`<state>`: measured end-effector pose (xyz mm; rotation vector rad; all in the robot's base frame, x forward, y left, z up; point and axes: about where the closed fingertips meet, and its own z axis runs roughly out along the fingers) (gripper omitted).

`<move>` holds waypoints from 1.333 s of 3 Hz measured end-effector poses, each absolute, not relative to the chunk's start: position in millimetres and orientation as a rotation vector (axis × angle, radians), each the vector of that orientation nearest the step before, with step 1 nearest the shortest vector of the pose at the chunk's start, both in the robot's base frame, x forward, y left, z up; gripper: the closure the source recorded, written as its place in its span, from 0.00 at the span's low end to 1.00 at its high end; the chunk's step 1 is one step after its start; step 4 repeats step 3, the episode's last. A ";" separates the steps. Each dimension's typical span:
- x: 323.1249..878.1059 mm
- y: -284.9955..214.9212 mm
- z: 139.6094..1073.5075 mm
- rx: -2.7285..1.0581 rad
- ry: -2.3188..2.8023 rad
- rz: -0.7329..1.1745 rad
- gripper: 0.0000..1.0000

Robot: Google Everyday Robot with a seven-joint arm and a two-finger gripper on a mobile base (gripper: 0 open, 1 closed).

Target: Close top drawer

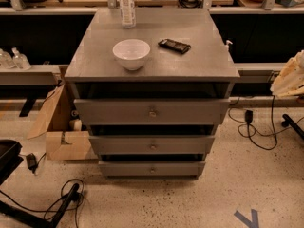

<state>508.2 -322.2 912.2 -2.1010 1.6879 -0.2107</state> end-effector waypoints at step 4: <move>508.7 -320.1 911.5 -2.104 1.684 -0.209 0.00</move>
Offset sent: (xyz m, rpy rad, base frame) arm 0.0003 0.0010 -0.0003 0.0000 0.0003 0.0017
